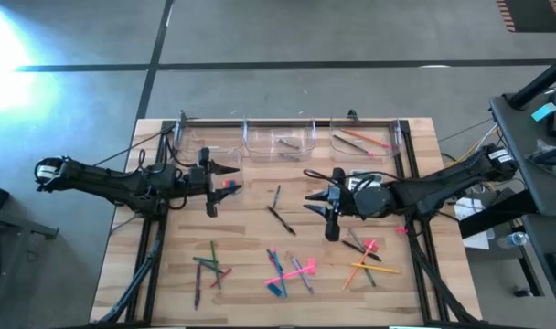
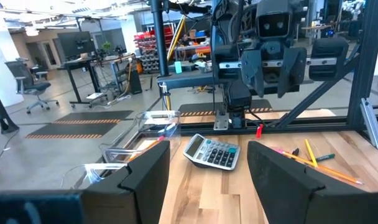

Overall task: Sort crayons/erasers/pens/pencils in bins
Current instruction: Put the black pen into the top left transparent bin

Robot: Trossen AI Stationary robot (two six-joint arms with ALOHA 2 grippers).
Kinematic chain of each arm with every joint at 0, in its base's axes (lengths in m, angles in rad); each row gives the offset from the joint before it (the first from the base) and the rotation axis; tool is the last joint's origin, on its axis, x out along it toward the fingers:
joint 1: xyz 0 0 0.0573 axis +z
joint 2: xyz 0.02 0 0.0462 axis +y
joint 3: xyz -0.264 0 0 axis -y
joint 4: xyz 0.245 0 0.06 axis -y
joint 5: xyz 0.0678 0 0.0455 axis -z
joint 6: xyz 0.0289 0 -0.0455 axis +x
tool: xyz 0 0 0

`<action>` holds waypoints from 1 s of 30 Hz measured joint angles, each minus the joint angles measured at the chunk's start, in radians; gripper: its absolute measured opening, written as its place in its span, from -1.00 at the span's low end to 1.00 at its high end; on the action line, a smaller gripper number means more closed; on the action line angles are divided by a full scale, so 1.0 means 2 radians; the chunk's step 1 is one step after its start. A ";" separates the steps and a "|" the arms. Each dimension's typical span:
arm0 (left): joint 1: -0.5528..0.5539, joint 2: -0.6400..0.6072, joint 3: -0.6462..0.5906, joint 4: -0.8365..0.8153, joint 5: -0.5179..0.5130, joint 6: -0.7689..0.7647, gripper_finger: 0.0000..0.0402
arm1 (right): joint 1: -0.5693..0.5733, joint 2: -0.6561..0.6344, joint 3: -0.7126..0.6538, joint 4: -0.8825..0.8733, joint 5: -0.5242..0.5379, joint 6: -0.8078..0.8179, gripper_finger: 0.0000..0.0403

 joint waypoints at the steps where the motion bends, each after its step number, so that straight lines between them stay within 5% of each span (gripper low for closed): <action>1: 0.000 0.000 0.000 0.000 0.000 0.000 0.00 | 0.000 0.005 0.002 0.001 0.000 -0.005 -0.56; 17: 0.000 -0.001 -0.001 0.000 0.000 0.000 0.00 | 0.000 0.098 0.004 -0.041 -0.001 0.011 -0.56; 30: 0.000 -0.001 -0.001 0.000 0.000 0.000 0.00 | 0.000 0.102 0.004 -0.039 -0.001 0.018 -0.56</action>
